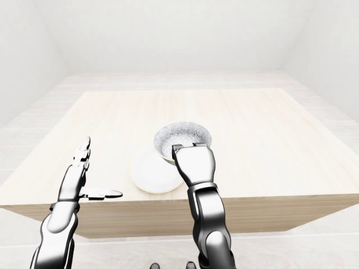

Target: Put the bowl on the plate.

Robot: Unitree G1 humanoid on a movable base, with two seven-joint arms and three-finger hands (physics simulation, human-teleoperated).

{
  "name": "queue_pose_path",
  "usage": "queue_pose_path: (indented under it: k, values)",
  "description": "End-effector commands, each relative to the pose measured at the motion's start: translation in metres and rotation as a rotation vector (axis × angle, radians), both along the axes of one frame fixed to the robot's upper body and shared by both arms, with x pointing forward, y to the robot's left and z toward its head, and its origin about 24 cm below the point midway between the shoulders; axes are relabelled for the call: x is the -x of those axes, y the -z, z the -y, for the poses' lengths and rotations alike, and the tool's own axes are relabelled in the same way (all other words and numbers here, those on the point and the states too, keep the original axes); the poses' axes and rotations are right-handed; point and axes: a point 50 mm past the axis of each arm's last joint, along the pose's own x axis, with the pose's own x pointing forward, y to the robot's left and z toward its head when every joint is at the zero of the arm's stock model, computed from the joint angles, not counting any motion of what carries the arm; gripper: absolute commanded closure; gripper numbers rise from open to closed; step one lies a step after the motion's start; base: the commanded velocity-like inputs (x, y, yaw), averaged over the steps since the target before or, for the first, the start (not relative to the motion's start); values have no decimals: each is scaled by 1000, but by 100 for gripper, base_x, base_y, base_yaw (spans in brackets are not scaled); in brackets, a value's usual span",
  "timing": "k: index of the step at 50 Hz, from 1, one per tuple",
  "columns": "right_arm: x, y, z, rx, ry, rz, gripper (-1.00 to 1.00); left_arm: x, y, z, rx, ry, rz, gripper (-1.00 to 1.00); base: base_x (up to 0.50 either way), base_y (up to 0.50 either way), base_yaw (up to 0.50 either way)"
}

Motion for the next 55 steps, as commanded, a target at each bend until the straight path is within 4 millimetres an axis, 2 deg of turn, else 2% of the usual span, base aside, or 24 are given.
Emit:
queue_pose_path:
  k: [1,2,7,8,10,14,31,55]
  values:
    - [-1,1,-9,-40,-42,53,29,-3,-3,0,-6,3,10,-100,0,0,0]
    - [0,1,-11,-46,-49,50,28,-4,8,-2,8,-14,-30,-100,0,0,0]
    - [-3,8,-17,-65,-73,43,28,-7,-2,1,-4,4,11,-100,0,0,0]
    - [-4,8,-18,-74,-81,41,29,-6,9,-1,9,-14,-33,-100,0,0,0]
    - [-5,11,-21,-82,-94,27,28,-7,2,0,-1,-2,-6,-100,0,0,0]
    - [-9,12,-25,-90,-107,30,29,-9,0,0,-2,-1,1,-100,0,0,0]
    - [-19,15,-40,-141,-160,28,30,-9,4,-2,-5,-7,-13,-100,0,0,0]
    - [-1,20,-54,-155,-223,25,33,-8,5,-2,-7,-13,-19,-100,0,0,0]
